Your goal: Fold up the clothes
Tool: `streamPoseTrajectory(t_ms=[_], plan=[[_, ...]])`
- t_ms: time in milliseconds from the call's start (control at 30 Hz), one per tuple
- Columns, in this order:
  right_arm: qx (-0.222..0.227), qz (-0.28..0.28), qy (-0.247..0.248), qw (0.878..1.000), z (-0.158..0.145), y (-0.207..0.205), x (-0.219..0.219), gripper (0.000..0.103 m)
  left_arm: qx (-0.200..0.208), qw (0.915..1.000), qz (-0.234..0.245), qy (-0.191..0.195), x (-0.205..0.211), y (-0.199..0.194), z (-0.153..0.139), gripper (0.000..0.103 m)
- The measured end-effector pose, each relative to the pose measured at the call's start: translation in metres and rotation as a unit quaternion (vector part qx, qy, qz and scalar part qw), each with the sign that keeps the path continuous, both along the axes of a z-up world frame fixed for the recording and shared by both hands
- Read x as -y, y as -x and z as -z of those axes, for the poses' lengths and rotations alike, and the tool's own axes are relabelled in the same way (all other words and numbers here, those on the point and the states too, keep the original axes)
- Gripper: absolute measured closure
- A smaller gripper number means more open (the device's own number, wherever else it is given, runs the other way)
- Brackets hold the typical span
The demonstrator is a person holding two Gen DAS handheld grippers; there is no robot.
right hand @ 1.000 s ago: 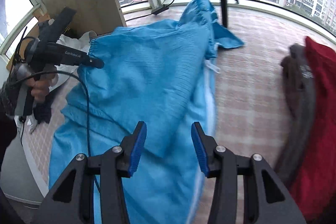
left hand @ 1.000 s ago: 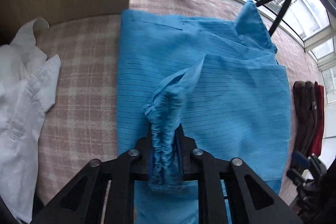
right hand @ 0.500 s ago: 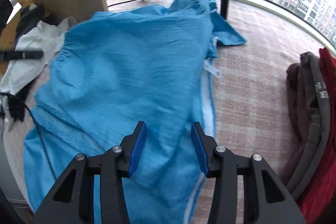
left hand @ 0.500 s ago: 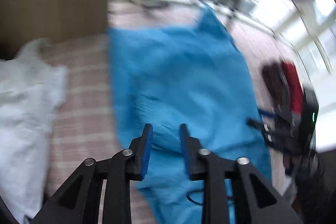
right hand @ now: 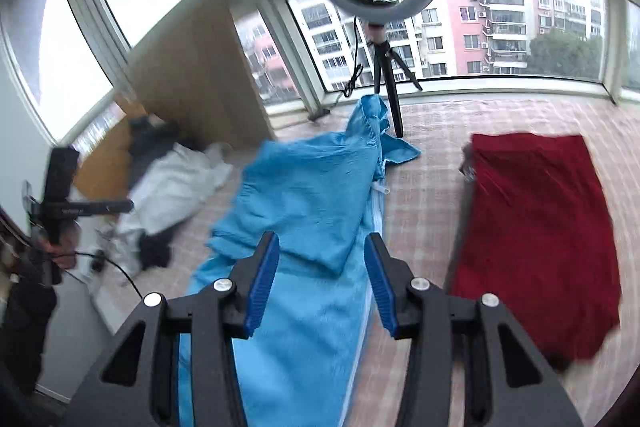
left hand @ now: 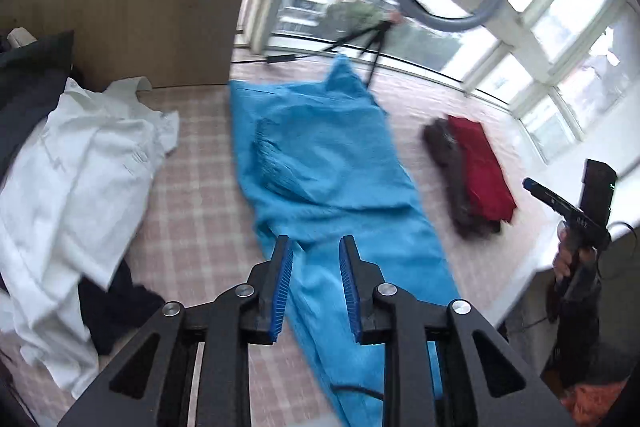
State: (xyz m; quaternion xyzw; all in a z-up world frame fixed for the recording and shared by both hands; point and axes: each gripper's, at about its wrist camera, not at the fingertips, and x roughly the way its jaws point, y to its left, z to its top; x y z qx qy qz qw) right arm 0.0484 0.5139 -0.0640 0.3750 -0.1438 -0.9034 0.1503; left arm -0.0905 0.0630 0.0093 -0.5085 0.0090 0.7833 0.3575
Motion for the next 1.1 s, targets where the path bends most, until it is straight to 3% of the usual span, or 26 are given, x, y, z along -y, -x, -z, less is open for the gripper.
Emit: streamPoseTrajectory(t_ms=[100,167,233,333,500,567,667,767,833,1000,1100], plan=[[0.006,0.007,-0.024,1.0,0.008,-0.024,0.012,0.059,0.001,0.9997,0.025,-0.004,-0.02,-0.018,0.029,0.08],[0.031,-0.007,-0.037,0.999,0.031,-0.026,0.033,0.06,0.029,0.9988,0.04,-0.001,-0.039,-0.025,0.063,0.08],[0.062,-0.026,-0.055,0.996,0.063,-0.018,0.06,0.06,0.052,0.9969,0.054,0.024,-0.06,-0.03,0.1,0.08],[0.1,-0.042,-0.092,0.99,0.113,0.006,0.097,0.06,0.056,0.9934,0.053,0.085,-0.08,-0.033,0.141,0.08],[0.135,-0.018,-0.117,0.984,0.162,0.038,0.113,0.06,0.06,0.9916,0.014,0.113,-0.072,-0.02,0.167,0.08],[0.151,-0.003,-0.13,0.98,0.175,0.049,0.109,0.06,0.064,0.9894,0.008,0.13,-0.065,-0.017,0.175,0.087],[0.157,0.009,-0.159,0.975,0.18,0.061,0.108,0.071,0.061,0.9894,0.016,0.131,-0.063,-0.017,0.174,0.088],[0.165,0.016,-0.175,0.97,0.176,0.064,0.106,0.072,0.047,0.9903,0.009,0.13,-0.059,-0.023,0.158,0.088],[0.153,0.026,-0.172,0.973,0.162,0.054,0.1,0.072,0.03,0.9935,0.005,0.11,-0.046,-0.036,0.134,0.087],[0.1,0.013,-0.082,0.992,0.114,-0.024,0.076,0.068,-0.006,0.9972,0.01,0.073,0.009,-0.096,0.079,0.078],[0.086,0.012,-0.061,0.994,0.102,-0.093,0.072,0.059,0.017,0.9986,0.007,0.05,0.041,-0.139,0.075,0.078]])
